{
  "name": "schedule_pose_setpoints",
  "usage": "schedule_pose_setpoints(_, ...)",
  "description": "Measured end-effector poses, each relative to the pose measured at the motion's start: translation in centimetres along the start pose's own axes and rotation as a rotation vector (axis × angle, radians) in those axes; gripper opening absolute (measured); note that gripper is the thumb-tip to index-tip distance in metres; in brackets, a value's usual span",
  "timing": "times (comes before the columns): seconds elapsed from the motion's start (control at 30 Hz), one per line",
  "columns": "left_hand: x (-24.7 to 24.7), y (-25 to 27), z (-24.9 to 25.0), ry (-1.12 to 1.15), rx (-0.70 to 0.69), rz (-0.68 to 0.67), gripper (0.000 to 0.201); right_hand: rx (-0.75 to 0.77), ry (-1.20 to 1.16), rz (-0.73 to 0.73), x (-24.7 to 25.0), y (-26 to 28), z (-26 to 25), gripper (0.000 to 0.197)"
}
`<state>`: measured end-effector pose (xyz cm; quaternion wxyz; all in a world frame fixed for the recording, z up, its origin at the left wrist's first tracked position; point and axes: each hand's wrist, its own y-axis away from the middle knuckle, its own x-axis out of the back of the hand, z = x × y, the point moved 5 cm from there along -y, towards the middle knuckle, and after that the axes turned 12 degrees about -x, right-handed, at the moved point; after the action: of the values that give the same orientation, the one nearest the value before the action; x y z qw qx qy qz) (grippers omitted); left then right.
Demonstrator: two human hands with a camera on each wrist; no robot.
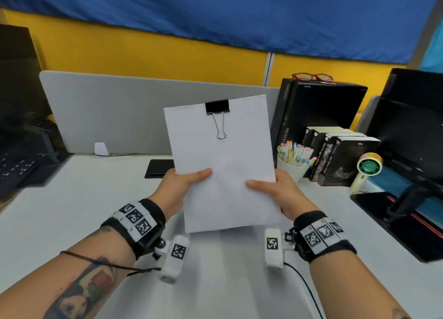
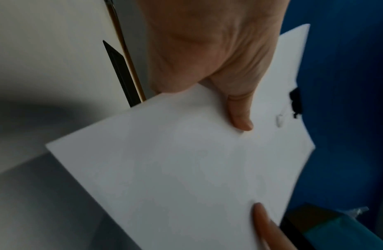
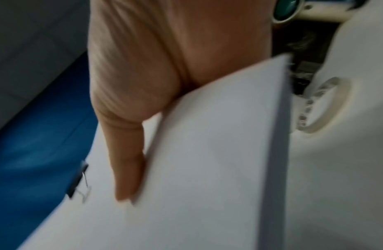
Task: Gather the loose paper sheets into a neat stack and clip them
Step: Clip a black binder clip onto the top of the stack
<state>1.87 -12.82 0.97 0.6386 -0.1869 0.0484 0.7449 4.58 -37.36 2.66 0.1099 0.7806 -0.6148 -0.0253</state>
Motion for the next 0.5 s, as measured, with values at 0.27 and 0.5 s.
schedule_pose_setpoints(0.27,-1.2,2.6,-5.8,-0.249,0.375,-0.046,0.029,-0.169,0.472,0.086,3.6,2.0,6.1,0.052)
schedule_pose_setpoints(0.5,-5.0,6.3,-8.2,-0.606,0.549,-0.354,0.109,-0.397,0.670,0.045,11.0,6.7,9.7,0.057)
